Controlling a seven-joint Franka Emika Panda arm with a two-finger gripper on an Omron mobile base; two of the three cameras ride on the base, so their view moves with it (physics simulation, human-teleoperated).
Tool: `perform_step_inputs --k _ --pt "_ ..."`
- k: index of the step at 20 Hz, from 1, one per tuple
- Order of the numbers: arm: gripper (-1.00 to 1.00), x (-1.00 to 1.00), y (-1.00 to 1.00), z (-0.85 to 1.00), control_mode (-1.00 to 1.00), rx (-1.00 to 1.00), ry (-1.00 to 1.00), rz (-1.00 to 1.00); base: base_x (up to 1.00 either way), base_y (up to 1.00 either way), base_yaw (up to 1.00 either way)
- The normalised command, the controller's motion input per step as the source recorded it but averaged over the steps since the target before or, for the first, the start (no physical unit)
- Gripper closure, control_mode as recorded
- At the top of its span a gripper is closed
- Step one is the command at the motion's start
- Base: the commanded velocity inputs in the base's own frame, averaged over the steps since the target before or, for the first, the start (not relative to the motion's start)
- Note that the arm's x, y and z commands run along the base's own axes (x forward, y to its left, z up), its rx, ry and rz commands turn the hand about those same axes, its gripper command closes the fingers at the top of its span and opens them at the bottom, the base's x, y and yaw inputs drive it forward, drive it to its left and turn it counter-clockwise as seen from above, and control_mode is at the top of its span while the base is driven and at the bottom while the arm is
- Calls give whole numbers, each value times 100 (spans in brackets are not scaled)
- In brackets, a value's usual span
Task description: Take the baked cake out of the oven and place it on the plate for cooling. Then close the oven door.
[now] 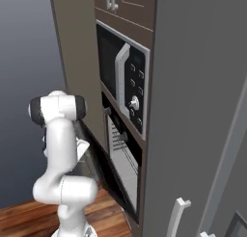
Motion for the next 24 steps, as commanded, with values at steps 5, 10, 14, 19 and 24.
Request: perform_step_inputs --k 5,10,14,19,24 --pt "100 -80 37 -100 -100 0 4 0 0 0 0" --pt "100 -68 30 -100 -100 0 0 0 0 0 0" --pt "100 -53 27 -100 -100 0 0 0 0 0 0" --pt "-100 -62 18 -68 -100 0 -4 0 0 0 0" --pt "-100 -99 5 39 -100 13 -21 0 0 0 0"
